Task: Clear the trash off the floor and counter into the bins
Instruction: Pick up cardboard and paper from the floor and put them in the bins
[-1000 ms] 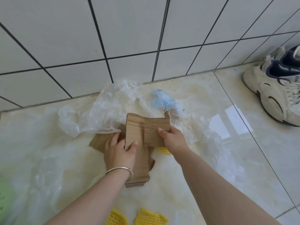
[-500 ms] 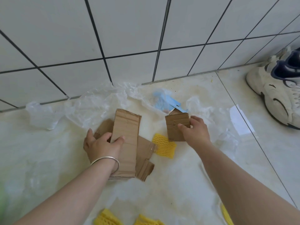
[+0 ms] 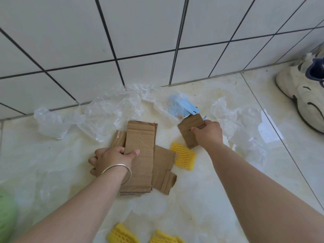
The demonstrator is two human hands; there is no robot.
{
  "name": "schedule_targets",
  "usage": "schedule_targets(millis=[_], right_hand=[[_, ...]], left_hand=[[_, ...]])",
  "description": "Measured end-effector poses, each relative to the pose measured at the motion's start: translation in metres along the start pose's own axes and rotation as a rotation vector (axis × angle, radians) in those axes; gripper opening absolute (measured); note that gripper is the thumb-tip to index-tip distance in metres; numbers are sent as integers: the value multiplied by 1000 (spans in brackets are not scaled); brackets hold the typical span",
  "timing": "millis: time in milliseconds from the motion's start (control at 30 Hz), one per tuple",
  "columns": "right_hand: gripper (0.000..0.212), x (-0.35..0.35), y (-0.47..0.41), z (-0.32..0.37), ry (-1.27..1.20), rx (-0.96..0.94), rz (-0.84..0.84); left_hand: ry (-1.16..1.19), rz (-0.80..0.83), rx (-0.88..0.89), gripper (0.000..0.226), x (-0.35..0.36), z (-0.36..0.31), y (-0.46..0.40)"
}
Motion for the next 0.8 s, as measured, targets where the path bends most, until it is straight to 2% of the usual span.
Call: schedule_targets(millis=[233,400,567,800], right_hand=[[30,17,19,0,-48,56,136],[48,9,43,-10,-238,54,126],[11,-11,54,-24,-353,78,140],[10,-25,65,-24,-491,86,157]], left_hand=[[-50,4,5,46,12,1,10],[-59,-3,33,45,17,7,11],[-63,1,60,43,20,9,11],[48,-7,134,33,17,14,12]])
Point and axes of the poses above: each hand's wrist, its own y-axis away from the middle knuckle, its own x-axis out of the palm, z = x × y, the point moved 10 cm from there along -y, towards the middle knuckle, and after that the axes turned 10 degrees about -x, right-handed, at the moved point
